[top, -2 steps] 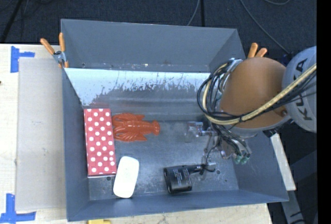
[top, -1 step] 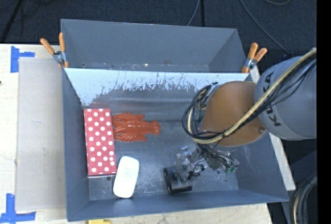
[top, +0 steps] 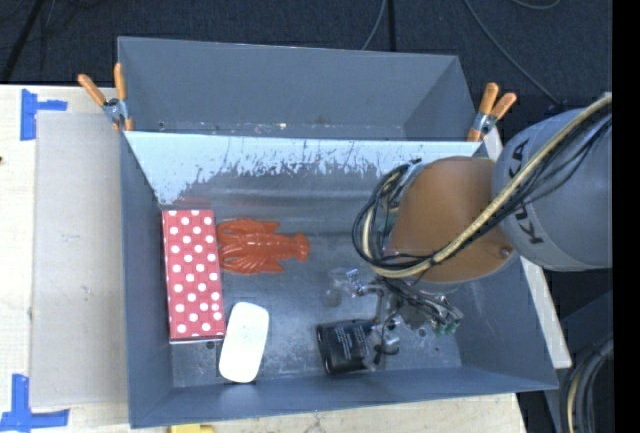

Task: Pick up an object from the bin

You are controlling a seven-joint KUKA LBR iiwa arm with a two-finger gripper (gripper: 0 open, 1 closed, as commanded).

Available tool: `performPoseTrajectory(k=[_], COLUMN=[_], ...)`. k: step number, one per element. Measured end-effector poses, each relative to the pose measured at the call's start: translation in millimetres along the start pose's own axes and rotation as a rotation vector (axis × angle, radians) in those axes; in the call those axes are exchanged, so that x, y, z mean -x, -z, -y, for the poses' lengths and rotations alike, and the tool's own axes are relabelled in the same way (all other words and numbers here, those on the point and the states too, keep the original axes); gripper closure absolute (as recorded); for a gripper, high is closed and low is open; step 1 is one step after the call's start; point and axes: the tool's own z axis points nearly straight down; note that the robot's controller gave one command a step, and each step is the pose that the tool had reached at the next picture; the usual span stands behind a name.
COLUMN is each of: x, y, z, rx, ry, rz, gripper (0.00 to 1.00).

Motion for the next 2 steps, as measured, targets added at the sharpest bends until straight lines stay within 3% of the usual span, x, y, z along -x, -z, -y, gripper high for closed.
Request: performPoseTrajectory(k=[2], x=[-4.3], y=[-20], z=[8], rx=[0.001], ry=[0.066], rz=[-0.001], gripper=[0.00])
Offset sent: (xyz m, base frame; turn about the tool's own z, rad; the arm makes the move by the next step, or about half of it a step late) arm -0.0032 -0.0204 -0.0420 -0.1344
